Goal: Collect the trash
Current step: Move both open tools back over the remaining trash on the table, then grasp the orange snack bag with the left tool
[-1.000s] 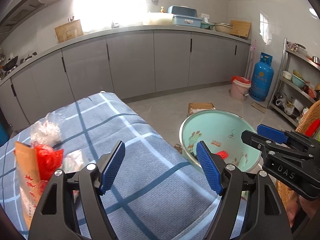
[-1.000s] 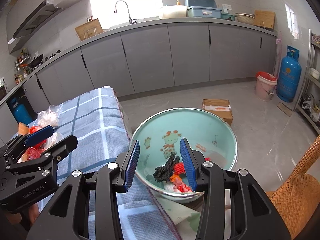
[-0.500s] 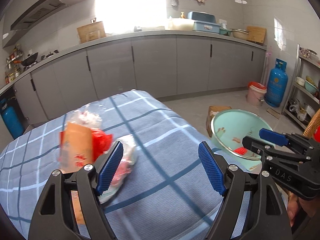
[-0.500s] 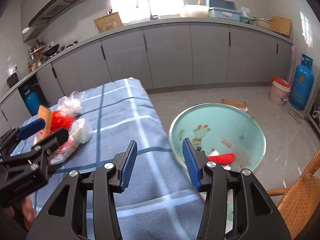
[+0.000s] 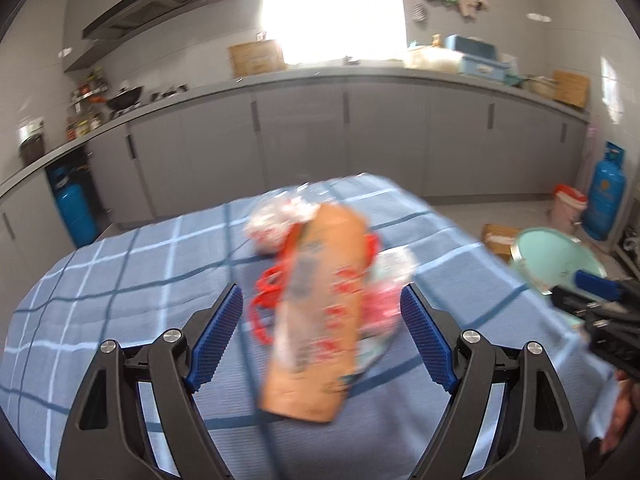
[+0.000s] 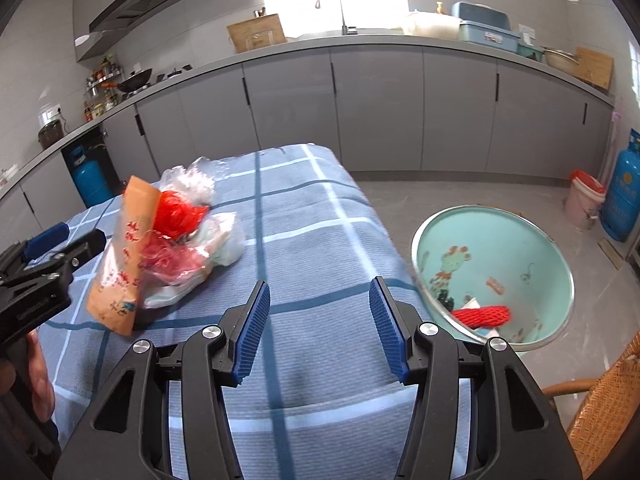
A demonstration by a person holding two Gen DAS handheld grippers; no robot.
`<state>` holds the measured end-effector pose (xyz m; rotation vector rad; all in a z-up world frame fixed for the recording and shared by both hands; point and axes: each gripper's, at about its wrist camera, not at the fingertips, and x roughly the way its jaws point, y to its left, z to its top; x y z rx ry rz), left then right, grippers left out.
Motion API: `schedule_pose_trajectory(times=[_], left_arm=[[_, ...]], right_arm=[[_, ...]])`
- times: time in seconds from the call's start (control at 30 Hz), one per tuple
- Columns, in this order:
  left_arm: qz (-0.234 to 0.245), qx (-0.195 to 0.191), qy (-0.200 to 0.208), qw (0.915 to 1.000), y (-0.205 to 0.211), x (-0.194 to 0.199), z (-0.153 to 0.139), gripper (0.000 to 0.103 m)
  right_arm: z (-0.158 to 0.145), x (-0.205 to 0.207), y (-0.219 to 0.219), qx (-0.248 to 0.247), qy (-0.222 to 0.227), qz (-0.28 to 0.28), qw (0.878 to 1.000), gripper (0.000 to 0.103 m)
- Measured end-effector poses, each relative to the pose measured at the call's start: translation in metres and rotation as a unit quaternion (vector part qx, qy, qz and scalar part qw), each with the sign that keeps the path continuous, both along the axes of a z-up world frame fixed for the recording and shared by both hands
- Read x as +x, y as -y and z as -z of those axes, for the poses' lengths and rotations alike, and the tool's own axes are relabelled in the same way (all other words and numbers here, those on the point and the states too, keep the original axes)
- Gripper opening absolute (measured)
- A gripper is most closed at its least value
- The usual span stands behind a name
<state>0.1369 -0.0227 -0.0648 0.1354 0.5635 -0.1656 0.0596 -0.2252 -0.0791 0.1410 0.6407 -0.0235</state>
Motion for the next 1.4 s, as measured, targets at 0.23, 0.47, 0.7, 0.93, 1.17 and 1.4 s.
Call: schedule_pose_trajectory(times=[0.23, 0.47, 0.7, 0.93, 1.17, 1.4], left_arm=[[-0.030, -0.018, -0.048, 0.9983, -0.029, 0.020, 0.029, 0.080], [-0.007, -0.040, -0.085, 0.9956, -0.028, 0.026, 0.055, 0.061], [0.047, -0.048, -0.090, 0.9937, -0.017, 0.009, 0.049, 0.018], [0.042, -0.061, -0.074, 0.9945, -0.045, -0.016, 0.028, 0.010], [-0.041, -0.047, -0.044, 0.9971, -0.089, -0.020, 0.021, 0.009], [-0.074, -0.056, -0.070, 0.9932, -0.104, -0.006, 0.036, 0.009]], right_arm=[[0.001, -0.001, -0.025, -0.011, 0.000, -0.022, 1.000, 0.055], [0.006, -0.001, -0.044, -0.021, -0.007, -0.038, 0.999, 0.058], [0.007, 0.000, -0.050, -0.023, -0.007, -0.041, 0.999, 0.058], [0.008, 0.001, -0.050, -0.021, -0.006, -0.041, 0.999, 0.058], [0.009, 0.012, -0.070, -0.020, -0.003, -0.071, 0.997, 0.058], [-0.003, 0.035, -0.106, -0.035, 0.020, -0.122, 0.992, 0.066]])
